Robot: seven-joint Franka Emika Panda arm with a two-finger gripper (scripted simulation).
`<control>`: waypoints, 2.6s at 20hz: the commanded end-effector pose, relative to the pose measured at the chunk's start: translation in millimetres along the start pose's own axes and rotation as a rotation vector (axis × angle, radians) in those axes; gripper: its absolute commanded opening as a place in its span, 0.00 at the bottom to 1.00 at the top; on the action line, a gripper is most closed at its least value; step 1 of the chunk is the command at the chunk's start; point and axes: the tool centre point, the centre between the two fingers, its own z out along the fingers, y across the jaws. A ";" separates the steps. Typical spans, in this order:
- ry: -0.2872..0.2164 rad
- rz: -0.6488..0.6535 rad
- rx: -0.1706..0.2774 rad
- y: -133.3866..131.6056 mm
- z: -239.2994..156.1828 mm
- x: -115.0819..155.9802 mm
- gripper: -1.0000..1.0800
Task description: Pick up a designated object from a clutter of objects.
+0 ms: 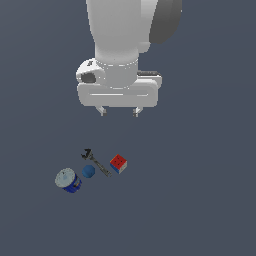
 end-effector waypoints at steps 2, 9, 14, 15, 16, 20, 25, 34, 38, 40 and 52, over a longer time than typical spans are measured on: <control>-0.003 0.043 0.007 13.5 11.3 14.2 0.96; -0.010 0.164 0.020 55.3 48.0 51.1 0.96; -0.015 0.262 0.024 92.5 82.7 75.5 0.96; -0.016 0.282 0.024 100.1 90.1 79.7 0.96; -0.017 0.301 0.024 107.9 97.7 83.7 0.96; -0.021 0.377 0.021 139.3 129.3 97.1 0.96; -0.025 0.455 0.015 173.0 165.0 107.1 0.96; -0.028 0.532 0.005 207.7 204.0 112.6 0.96; -0.029 0.543 0.004 212.5 209.6 113.0 0.96; -0.030 0.541 0.004 212.0 209.2 112.3 0.96; -0.029 0.543 0.003 211.6 256.9 110.2 0.96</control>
